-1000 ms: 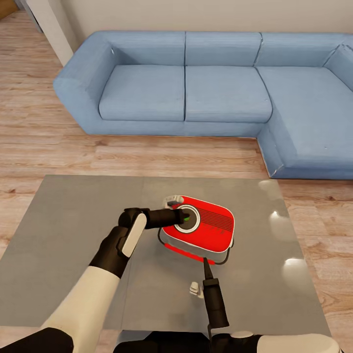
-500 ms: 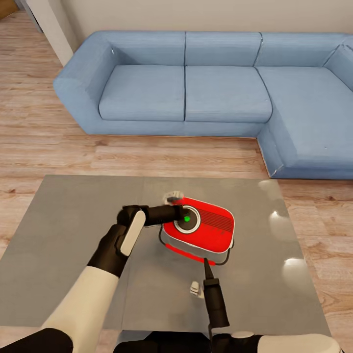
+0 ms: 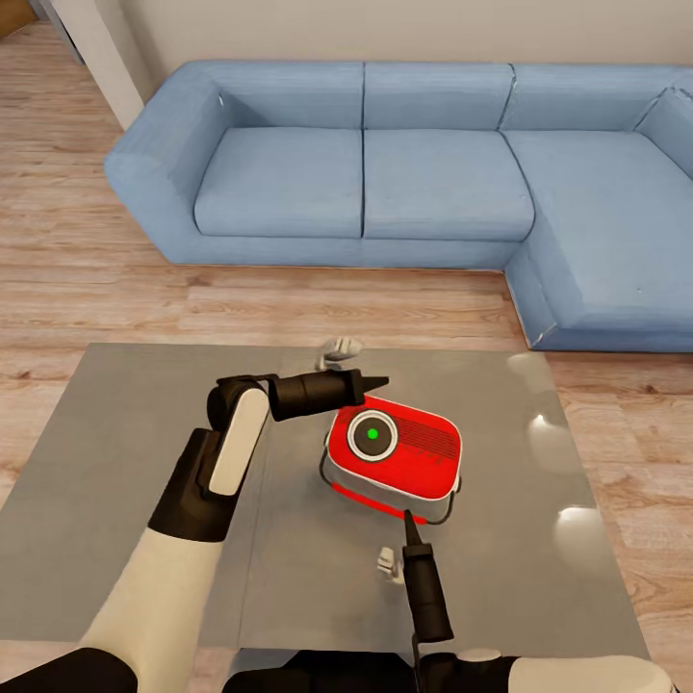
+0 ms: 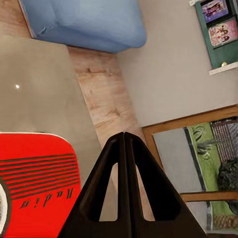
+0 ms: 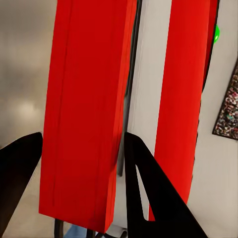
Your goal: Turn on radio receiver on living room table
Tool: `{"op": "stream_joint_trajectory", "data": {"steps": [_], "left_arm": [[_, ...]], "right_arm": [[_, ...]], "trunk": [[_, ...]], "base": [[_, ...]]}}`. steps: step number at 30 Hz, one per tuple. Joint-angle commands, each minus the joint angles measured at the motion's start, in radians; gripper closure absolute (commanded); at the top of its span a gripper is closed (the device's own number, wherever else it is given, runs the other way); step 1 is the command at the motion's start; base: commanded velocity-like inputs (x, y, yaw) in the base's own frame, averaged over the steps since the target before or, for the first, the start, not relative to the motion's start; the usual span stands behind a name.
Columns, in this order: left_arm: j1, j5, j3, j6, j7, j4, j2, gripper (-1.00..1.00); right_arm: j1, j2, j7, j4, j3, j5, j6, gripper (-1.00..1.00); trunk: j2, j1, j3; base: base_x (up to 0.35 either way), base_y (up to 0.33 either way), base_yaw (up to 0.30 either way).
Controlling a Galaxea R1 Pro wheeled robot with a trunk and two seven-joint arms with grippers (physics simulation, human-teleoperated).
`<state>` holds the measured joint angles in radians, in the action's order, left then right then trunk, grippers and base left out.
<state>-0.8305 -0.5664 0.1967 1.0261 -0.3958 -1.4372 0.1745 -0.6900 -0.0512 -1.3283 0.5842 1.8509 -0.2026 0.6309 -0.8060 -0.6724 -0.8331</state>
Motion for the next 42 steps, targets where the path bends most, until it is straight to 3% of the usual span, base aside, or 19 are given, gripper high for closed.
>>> {"op": "stream_joint_trajectory", "data": {"steps": [1, 3, 6, 7, 9, 11, 19, 21, 22, 25, 30, 34, 35, 37, 38, 41, 42], "left_arm": [[0.0, 0.001, -0.002, 0.003, 0.0, -0.001, 0.0, 1.0], [0.0, 0.003, -0.005, 0.006, 0.0, -0.001, -0.009, 1.0], [0.001, 0.0, -0.01, 0.007, -0.001, -0.001, -0.072, 1.0], [0.001, 0.0, -0.047, 0.008, -0.003, 0.002, -0.11, 1.0], [0.001, 0.002, -0.064, 0.008, -0.003, 0.005, -0.115, 1.0], [0.0, 0.005, -0.073, 0.006, -0.002, 0.01, -0.118, 1.0], [0.001, 0.004, -0.075, 0.002, 0.003, 0.018, -0.118, 1.0], [0.001, 0.003, -0.076, 0.001, 0.005, 0.026, -0.118, 1.0], [0.001, 0.003, -0.075, -0.002, 0.006, 0.04, -0.118, 1.0], [0.001, 0.003, -0.074, -0.004, 0.006, 0.046, -0.118, 1.0], [0.0, 0.003, -0.075, -0.004, 0.005, 0.05, -0.118, 1.0], [0.001, 0.003, -0.076, -0.006, 0.003, 0.052, -0.119, 1.0], [0.0, 0.003, -0.077, -0.006, 0.002, 0.052, -0.12, 1.0], [0.0, 0.003, -0.077, -0.006, 0.002, 0.053, -0.124, 1.0], [0.001, 0.003, -0.077, -0.007, 0.002, 0.063, -0.128, 1.0], [0.001, 0.005, -0.077, -0.008, 0.002, 0.085, -0.129, 1.0], [0.001, 0.005, -0.078, -0.009, 0.002, 0.087, -0.13, 1.0]], "right_arm": [[0.0, 0.0, 0.005, 0.001, 0.0, 0.003, 0.004, 1.0], [0.0, -0.001, 0.01, 0.004, -0.003, -0.011, 0.005, 1.0], [0.0, -0.002, 0.017, 0.01, -0.028, -0.045, 0.006, 1.0], [-0.001, -0.005, 0.113, 0.012, -0.138, -0.054, 0.002, 1.0], [-0.001, -0.016, 0.161, 0.013, -0.185, -0.052, 0.001, 1.0], [0.001, -0.043, 0.195, 0.063, -0.22, -0.05, 0.007, 1.0], [0.001, -0.131, 0.202, 0.251, -0.269, -0.044, 0.085, 1.0], [0.001, -0.159, 0.203, 0.318, -0.305, -0.012, 0.121, 1.0], [0.001, -0.191, 0.219, 0.415, -0.369, 0.047, 0.201, 1.0], [0.001, -0.215, 0.247, 0.508, -0.412, 0.083, 0.268, 1.0], [0.001, -0.269, 0.289, 0.688, -0.492, 0.108, 0.389, 1.0], [0.001, -0.304, 0.322, 0.805, -0.555, 0.11, 0.416, 1.0], [0.001, -0.318, 0.392, 0.865, -0.611, 0.11, 0.416, 1.0], [0.001, -0.33, 0.497, 0.907, -0.681, 0.111, 0.416, 1.0], [0.001, -0.333, 0.597, 0.926, -0.748, 0.111, 0.416, 1.0], [-0.02, -0.336, 0.751, 0.943, -0.835, 0.112, 0.416, 1.0], [-0.026, -0.336, 0.77, 0.944, -0.845, 0.112, 0.416, 1.0]], "trunk": [[0.0, 0.0, 0.0], [0.0, 0.0, 0.0], [0.0, 0.0, 0.0], [0.0, 0.0, 0.0], [0.0, 0.0, 0.0], [0.0, 0.0, 0.0], [0.0, 0.0, 0.0], [0.0, 0.0, 0.0], [0.0, 0.0, 0.0], [0.0, 0.0, 0.0], [0.0, 0.0, 0.0], [0.0, 0.0, 0.0], [0.0, 0.0, 0.0], [0.0, 0.0, 0.0], [0.0, 0.0, 0.0], [0.0, 0.0, 0.0], [0.0, 0.0, 0.0]], "base": [[0.0, 0.0, 0.0], [0.0, 0.0, 0.0], [0.0, 0.0, 0.0], [0.0, 0.0, 0.0], [0.0, 0.0, 0.0], [0.0, 0.0, 0.0], [0.0, 0.0, 0.0], [0.0, 0.0, 0.0], [0.0, 0.0, 0.0], [0.0, 0.0, 0.0], [0.0, 0.0, 0.0], [0.0, 0.0, 0.0], [0.0, 0.0, 0.0], [0.0, 0.0, 0.0], [0.0, 0.0, 0.0], [0.0, 0.0, 0.0], [0.0, 0.0, 0.0]]}}
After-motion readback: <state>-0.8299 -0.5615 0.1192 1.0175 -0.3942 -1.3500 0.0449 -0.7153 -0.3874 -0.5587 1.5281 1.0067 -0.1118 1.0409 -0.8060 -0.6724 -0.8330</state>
